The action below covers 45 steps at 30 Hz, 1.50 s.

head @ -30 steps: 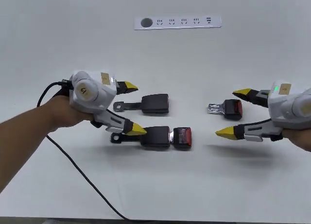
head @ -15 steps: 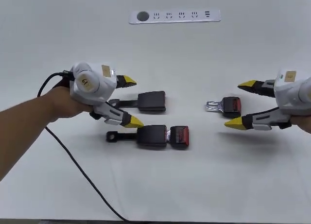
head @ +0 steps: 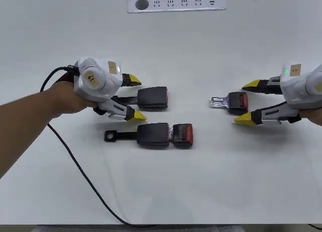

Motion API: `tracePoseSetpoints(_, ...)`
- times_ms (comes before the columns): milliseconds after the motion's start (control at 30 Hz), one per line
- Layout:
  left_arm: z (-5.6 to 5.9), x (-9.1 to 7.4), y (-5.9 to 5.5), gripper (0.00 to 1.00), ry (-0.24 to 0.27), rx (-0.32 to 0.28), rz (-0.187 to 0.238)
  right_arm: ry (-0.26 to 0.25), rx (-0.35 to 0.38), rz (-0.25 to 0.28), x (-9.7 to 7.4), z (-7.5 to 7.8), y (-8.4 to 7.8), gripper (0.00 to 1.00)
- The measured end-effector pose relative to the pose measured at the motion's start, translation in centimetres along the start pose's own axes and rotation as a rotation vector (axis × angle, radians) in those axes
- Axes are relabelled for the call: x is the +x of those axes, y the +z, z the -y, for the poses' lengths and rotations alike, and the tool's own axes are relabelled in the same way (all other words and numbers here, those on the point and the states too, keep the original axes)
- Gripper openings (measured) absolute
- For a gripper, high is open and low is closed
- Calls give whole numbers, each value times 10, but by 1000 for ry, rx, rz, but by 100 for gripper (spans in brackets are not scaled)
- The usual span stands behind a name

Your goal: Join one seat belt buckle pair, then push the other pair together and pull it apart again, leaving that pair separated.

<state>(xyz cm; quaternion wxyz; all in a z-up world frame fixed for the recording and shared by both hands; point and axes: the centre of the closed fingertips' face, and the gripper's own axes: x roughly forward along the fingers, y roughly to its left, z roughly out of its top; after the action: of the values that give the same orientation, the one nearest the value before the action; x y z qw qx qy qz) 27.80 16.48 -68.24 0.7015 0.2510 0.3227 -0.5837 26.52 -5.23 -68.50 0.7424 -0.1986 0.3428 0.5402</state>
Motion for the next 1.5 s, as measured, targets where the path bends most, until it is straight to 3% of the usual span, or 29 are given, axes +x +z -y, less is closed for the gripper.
tracePoseSetpoints(133,-4,5,-2,55,5,25,-5,1,-12,7,1,1,0,49)
tracePoseSetpoints(467,-4,5,2,45,-14,25,10,-1,-35,12,-1,5,3,39)
tracePoseSetpoints(633,-4,8,3,34,-28,46,6,1,-43,10,0,6,2,36)
tracePoseSetpoints(1100,-13,11,2,33,-35,53,4,-4,-46,19,2,6,5,35)
tracePoseSetpoints(1500,-8,11,8,33,-58,83,-20,-22,-49,27,5,8,3,35)
